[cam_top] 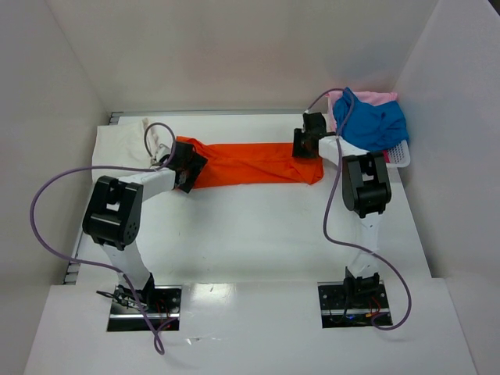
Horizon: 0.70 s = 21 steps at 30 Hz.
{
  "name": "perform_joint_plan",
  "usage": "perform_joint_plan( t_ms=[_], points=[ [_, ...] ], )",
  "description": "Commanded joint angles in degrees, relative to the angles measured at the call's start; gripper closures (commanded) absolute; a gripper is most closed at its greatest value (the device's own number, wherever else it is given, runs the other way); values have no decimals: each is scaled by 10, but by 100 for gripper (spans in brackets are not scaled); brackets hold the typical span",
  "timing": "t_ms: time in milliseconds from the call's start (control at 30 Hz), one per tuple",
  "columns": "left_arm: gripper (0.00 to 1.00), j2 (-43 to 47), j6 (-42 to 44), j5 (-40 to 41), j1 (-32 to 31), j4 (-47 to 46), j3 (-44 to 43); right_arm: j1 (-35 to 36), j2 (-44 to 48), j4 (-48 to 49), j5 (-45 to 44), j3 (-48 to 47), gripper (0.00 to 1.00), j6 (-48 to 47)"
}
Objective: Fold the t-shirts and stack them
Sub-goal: Rotate the tshirt 90 degrees
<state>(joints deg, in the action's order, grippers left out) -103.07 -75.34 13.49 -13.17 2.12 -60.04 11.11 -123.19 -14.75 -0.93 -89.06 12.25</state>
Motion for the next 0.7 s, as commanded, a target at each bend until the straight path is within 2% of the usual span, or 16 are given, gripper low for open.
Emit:
perform_joint_plan(
  t_ms=[0, 100, 233, 500, 667],
  points=[
    [2, -1, -11, 20, 2, -11, -28, 7, -14, -21, -17, -35, 55, -5],
    [2, -1, -11, 20, 2, -11, -32, 12, -34, -47, -17, -54, 64, -5],
    [2, 0, -11, 20, 7, -11, -25, 25, -63, -88, -10, -77, 65, -17],
    [1, 41, -2, 20, 25, -11, 0, 58, -63, -136, -23, -82, 67, -17],
    [1, 61, 27, 43, 36, 1, -6, 70, -29, -143, -34, -39, 69, 4]
  ],
)
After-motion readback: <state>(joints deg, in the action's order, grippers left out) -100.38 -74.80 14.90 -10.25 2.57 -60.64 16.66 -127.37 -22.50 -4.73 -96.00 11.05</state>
